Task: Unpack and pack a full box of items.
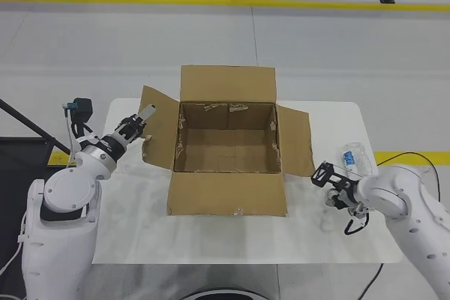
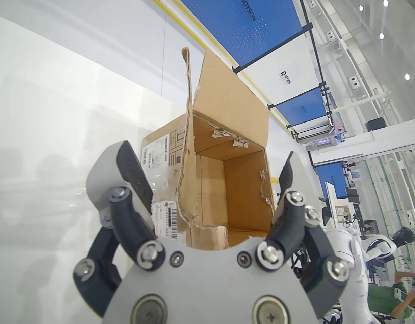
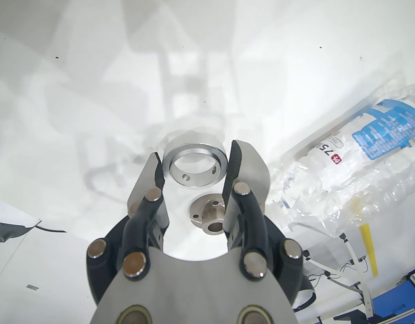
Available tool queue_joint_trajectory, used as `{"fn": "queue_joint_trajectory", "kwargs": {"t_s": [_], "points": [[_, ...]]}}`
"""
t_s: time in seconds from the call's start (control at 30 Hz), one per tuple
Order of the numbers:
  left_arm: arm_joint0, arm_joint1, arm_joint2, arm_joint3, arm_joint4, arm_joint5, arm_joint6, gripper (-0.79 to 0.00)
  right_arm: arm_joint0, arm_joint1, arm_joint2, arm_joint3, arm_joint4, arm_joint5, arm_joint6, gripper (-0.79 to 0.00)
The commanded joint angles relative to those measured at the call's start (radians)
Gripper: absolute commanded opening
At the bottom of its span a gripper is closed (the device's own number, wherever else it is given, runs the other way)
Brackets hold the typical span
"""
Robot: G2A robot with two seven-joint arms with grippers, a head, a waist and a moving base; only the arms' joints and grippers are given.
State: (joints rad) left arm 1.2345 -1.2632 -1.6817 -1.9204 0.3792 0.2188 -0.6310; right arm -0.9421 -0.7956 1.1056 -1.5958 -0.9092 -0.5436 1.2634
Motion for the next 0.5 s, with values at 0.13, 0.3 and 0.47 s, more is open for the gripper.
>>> {"fn": "queue_joint_trajectory", "kwargs": {"t_s": [0.13,0.3,0.47], "points": [[0.023,0.005,-0.011,-0.055,-0.012,-0.011,0.021,0.0,-0.024,0.008,0.022,-0.023,-0.004,-0.009,-0.006,-0.296],[0.045,0.009,-0.007,-0.108,-0.019,-0.035,0.017,0.0,-0.049,0.016,0.068,-0.037,0.005,0.017,-0.074,0.0],[0.056,0.018,0.029,-0.176,0.002,-0.086,-0.068,0.0,-0.127,0.032,0.17,-0.079,0.011,0.037,-0.228,0.0]]}}
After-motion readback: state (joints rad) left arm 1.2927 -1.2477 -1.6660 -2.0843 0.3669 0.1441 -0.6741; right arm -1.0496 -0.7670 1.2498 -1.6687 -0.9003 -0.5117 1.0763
